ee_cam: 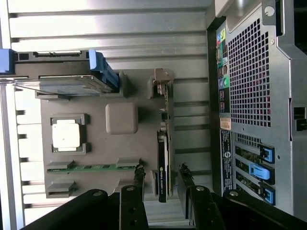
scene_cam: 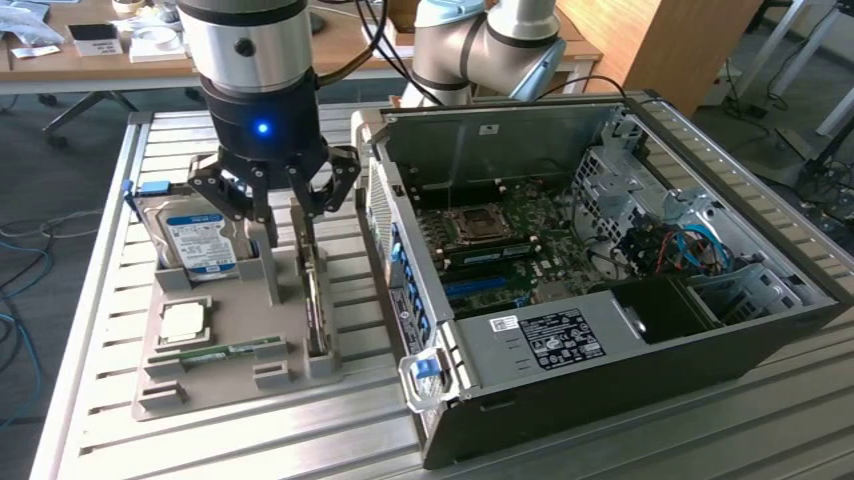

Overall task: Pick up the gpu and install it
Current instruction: 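Pick up the gpu and move the gpu toward the slot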

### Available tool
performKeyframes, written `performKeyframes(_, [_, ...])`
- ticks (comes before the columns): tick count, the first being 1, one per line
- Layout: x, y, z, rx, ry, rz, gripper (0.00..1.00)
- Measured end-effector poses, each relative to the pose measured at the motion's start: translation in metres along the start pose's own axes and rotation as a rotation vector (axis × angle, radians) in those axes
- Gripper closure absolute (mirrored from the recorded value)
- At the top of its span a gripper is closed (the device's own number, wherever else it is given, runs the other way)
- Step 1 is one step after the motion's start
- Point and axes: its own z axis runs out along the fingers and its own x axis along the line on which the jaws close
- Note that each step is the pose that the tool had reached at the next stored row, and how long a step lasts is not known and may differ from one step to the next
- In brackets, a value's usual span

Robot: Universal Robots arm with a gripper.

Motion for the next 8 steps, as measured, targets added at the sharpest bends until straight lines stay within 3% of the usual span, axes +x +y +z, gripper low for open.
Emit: performKeyframes(8, [-0.0004, -0.0001, 0.0022, 0.0001, 0.0, 0.0, 0.58])
